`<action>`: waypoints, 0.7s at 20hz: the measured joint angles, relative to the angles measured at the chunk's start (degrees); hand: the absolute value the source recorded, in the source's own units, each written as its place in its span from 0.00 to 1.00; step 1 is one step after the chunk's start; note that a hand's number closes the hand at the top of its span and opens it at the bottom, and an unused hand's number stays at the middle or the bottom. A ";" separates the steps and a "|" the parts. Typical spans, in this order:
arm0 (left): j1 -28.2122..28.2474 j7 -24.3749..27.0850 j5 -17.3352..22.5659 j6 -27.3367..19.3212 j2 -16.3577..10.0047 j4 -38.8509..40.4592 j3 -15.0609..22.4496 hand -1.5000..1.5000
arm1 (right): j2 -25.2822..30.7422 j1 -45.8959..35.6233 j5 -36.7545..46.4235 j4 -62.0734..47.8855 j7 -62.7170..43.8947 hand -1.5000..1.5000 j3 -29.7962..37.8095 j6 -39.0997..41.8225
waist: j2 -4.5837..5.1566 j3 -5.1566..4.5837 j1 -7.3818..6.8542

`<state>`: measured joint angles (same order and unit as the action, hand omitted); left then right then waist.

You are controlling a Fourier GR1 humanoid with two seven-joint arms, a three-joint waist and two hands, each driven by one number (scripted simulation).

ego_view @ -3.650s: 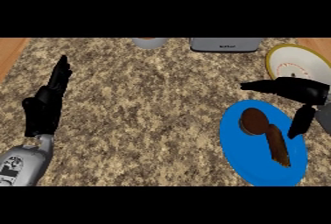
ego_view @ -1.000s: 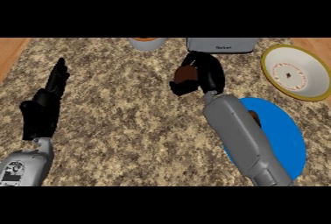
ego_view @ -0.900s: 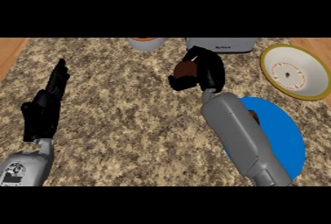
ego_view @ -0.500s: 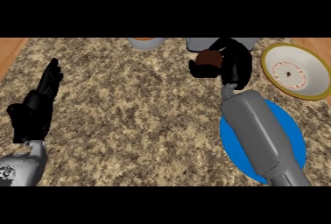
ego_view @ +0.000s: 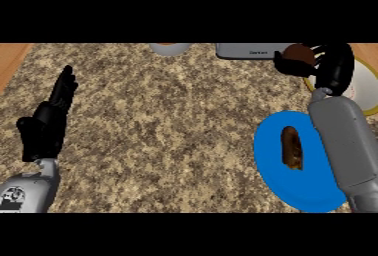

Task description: Pick the cupcake from the plate and place it in the bowl

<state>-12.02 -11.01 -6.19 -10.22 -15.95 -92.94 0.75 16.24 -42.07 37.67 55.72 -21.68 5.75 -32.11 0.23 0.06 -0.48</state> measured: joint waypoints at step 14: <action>-0.98 -0.44 -1.21 0.71 1.40 -1.06 1.02 0.50 | 15.85 -2.92 1.64 -28.00 18.60 1.00 8.98 -8.33 | 0.88 0.12 -2.08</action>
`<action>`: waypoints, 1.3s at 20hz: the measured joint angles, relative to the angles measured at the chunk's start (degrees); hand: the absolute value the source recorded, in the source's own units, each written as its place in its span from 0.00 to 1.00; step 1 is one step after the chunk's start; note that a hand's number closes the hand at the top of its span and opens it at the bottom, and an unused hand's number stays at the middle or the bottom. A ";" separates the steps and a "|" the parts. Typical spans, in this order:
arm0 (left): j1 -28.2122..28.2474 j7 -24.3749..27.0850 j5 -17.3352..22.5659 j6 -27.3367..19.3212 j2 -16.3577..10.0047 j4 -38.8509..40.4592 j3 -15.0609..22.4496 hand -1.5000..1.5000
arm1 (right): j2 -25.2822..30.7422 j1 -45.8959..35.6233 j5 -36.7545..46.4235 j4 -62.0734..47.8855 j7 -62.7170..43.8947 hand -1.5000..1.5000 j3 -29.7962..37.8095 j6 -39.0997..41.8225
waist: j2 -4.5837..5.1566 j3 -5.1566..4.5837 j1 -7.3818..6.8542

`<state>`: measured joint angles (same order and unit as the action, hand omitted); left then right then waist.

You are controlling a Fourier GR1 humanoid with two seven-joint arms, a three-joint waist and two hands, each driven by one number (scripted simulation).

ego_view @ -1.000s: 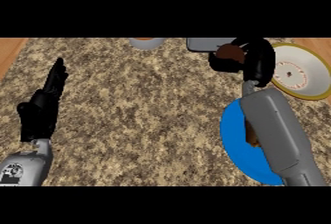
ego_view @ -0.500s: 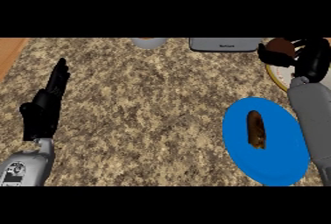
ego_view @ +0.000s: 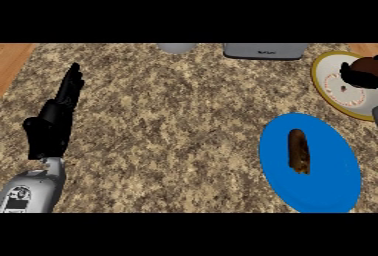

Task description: Pick the cupcake from the plate and place it in the bowl

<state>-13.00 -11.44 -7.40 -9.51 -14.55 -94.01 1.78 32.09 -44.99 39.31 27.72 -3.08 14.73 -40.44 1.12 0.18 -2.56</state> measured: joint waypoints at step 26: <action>-1.71 1.74 -0.21 0.81 1.04 2.45 -0.10 0.50 | 6.77 -0.20 -20.48 -13.73 28.54 0.00 21.54 14.83 | 0.65 0.31 -0.92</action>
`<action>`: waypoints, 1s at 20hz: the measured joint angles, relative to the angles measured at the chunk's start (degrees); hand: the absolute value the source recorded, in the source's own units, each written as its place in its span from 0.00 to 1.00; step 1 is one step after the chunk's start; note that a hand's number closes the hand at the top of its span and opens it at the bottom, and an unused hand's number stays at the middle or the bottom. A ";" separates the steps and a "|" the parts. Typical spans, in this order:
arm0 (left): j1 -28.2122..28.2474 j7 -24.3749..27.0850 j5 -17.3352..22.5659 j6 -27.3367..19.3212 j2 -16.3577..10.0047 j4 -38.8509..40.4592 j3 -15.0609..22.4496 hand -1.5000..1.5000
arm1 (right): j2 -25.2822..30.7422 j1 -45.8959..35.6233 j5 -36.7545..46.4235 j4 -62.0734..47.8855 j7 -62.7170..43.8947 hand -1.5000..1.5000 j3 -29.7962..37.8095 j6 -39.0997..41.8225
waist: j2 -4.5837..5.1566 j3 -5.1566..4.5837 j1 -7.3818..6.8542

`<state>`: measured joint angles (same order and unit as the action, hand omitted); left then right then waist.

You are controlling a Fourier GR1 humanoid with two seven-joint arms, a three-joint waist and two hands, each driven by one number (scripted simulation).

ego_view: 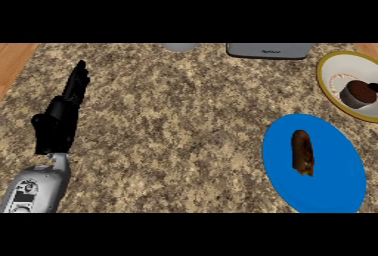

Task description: Pick the cupcake from the plate and place it in the bowl

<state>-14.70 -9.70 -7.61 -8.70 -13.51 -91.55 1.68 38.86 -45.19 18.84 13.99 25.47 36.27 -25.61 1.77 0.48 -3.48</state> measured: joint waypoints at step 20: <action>2.22 -0.60 -0.61 1.02 -0.42 -1.06 -2.90 0.50 | 2.94 15.28 -11.93 -0.68 18.37 0.00 6.38 25.74 | -1.43 -0.34 2.66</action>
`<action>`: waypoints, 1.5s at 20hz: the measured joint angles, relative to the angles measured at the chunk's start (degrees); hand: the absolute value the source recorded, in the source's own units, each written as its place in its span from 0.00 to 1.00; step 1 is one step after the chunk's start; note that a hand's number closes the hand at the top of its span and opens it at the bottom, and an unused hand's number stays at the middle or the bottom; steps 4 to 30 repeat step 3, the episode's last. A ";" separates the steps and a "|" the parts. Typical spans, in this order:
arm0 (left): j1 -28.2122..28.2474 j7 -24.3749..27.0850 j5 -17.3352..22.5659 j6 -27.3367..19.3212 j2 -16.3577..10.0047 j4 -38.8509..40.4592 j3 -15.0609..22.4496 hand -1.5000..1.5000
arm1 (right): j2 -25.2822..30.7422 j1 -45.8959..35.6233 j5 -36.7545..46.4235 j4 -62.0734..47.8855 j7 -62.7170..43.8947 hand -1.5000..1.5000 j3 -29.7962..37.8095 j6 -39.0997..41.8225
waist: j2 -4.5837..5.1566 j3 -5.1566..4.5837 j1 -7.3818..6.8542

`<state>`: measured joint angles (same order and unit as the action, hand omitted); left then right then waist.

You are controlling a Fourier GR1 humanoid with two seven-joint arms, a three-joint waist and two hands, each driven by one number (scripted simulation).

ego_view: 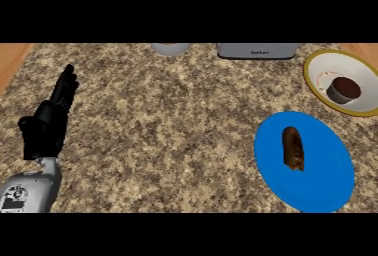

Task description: Pick the cupcake from the plate and place it in the bowl

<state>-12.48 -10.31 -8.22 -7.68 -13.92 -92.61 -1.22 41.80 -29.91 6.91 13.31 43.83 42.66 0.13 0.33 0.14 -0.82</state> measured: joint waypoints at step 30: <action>0.92 0.21 -0.18 0.43 0.50 -0.40 -0.28 0.50 | -0.72 0.93 -1.16 1.65 -0.39 0.00 -1.18 0.52 | -0.12 -0.04 0.21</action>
